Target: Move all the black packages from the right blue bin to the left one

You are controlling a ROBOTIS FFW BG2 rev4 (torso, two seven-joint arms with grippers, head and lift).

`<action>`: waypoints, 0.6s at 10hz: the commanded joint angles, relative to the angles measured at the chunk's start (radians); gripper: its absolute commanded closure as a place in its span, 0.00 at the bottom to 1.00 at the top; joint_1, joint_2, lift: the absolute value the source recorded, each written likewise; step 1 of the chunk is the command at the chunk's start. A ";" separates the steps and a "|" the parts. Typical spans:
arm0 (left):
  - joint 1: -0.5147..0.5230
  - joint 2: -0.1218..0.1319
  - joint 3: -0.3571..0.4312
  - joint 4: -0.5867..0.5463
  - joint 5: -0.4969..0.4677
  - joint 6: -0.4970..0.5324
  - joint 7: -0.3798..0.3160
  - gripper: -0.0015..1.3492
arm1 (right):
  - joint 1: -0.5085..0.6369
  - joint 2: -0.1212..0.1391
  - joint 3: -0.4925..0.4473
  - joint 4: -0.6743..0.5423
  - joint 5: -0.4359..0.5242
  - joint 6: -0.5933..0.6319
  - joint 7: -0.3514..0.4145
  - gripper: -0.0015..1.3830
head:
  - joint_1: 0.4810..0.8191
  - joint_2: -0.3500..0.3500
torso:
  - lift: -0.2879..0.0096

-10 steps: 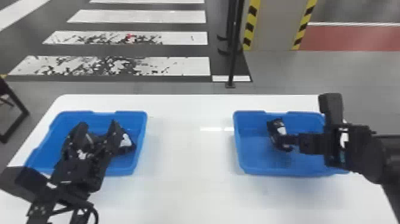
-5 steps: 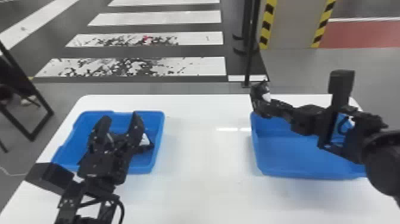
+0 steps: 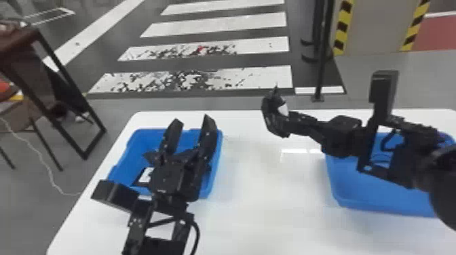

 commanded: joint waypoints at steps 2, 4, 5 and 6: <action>-0.015 0.011 -0.034 -0.002 -0.041 0.048 0.000 0.29 | -0.040 -0.002 0.086 0.017 -0.042 0.000 -0.002 0.76 | 0.57 0.84 | 0.50; -0.023 0.017 -0.056 -0.002 -0.055 0.065 0.000 0.29 | -0.060 -0.002 0.128 0.034 -0.068 0.000 -0.002 0.76 | 0.60 0.85 | 0.50; -0.028 0.020 -0.070 -0.002 -0.055 0.080 0.000 0.29 | -0.067 -0.002 0.142 0.034 -0.074 0.002 -0.002 0.76 | 0.62 0.86 | 0.50; -0.032 0.023 -0.078 -0.002 -0.055 0.097 0.000 0.29 | -0.070 -0.002 0.154 0.031 -0.080 0.002 -0.002 0.76 | 0.63 0.86 | 0.50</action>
